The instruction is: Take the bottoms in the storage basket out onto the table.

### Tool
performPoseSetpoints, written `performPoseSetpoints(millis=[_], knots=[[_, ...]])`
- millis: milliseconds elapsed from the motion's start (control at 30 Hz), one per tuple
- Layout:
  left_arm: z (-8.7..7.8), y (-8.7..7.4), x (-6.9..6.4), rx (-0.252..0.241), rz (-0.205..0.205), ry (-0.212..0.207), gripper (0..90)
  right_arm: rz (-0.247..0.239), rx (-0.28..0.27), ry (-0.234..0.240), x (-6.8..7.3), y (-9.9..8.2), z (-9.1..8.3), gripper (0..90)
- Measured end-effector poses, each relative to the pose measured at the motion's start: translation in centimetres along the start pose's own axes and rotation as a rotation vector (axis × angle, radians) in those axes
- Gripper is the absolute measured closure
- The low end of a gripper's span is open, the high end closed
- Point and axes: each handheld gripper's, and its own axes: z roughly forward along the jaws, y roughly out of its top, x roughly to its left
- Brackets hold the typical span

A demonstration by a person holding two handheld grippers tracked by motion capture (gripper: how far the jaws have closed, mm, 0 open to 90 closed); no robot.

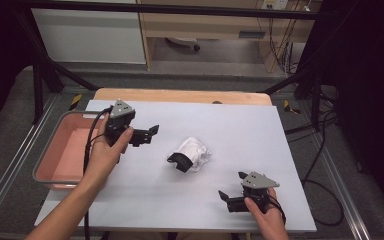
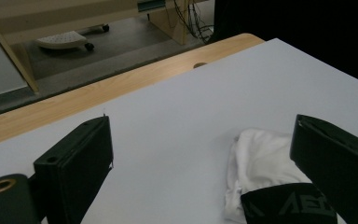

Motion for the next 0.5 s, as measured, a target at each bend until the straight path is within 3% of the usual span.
performPoseSetpoints(millis=[200,500], knots=[[-0.8,-0.6,0.7,0.018,0.019,0.028,6.0,-0.004,0.005,0.007,0.1,0.0,0.2,5.0],[-2.4,-0.7,2.2,-0.008,-0.012,0.05,6.0,0.0,0.001,0.001,0.0,0.0,0.0,4.8]])
